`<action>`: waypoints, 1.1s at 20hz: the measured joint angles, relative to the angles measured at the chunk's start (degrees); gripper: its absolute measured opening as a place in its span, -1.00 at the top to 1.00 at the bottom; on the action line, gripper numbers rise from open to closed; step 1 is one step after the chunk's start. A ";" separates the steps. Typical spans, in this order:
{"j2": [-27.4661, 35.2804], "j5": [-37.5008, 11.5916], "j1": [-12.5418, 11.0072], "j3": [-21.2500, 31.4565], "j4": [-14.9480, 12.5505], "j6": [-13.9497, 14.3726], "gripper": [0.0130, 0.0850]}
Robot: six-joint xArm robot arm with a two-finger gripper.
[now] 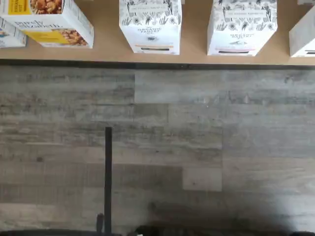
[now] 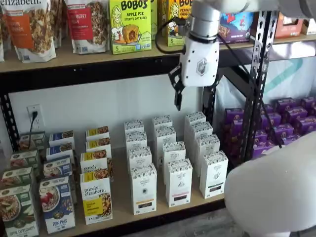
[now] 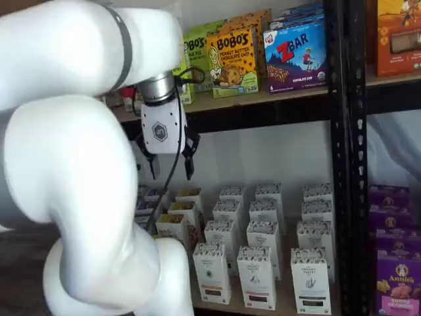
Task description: Pick up the white box with a yellow strip in the middle, on the bottom shelf, the fourth box from the left
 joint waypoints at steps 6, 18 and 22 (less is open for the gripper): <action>5.96 -7.17 3.88 2.73 -0.91 3.81 -1.00; 22.33 -27.84 6.53 3.74 -1.93 6.12 -1.00; 27.75 -33.57 6.21 2.71 -3.09 6.47 -1.00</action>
